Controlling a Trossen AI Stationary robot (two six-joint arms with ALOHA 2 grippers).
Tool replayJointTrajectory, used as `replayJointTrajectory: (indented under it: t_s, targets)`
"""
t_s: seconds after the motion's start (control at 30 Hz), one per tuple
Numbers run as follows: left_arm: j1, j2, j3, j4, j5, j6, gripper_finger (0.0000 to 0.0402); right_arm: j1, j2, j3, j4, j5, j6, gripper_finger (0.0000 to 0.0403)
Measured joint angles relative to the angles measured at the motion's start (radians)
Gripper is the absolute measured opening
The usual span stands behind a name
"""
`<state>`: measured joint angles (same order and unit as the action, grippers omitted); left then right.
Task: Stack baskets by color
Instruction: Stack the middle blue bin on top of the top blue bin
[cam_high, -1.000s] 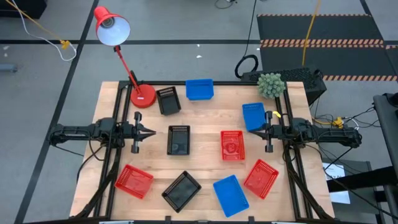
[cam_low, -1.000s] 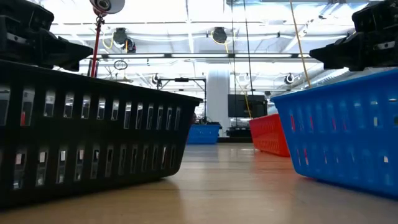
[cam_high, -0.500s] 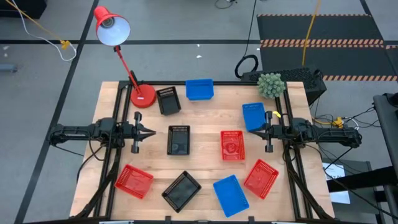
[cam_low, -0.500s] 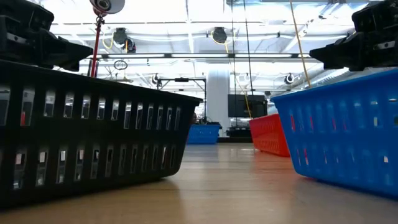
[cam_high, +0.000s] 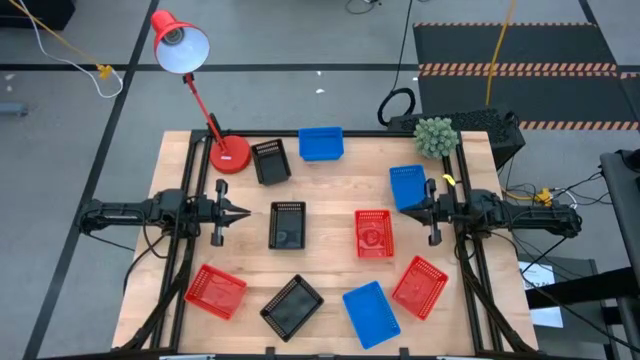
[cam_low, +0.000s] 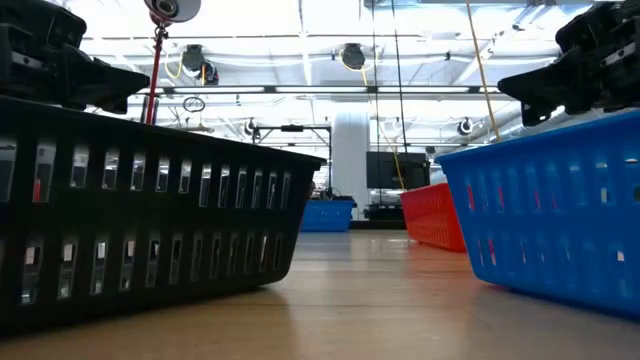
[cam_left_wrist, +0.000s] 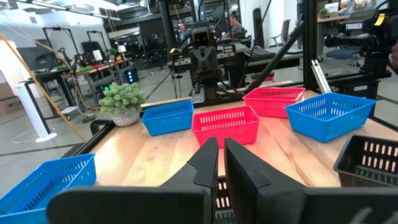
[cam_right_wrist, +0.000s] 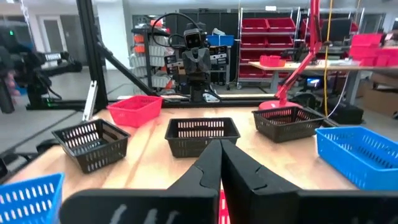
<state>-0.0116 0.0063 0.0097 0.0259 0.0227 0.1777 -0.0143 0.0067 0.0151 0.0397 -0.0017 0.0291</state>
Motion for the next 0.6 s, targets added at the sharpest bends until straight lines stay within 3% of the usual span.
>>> replayJointTrajectory:
  t_s: [0.23, 0.6]
  targets:
    - [0.000, 0.000, 0.000, 0.006, 0.000, 0.008, 0.0031, 0.005, 0.014, 0.073, -0.007, -0.036, 0.022, 0.0000]
    - [0.000, 0.000, 0.000, 0.007, 0.001, -0.005, 0.0031, 0.005, 0.231, 0.457, -0.156, -0.052, -0.002, 0.0000]
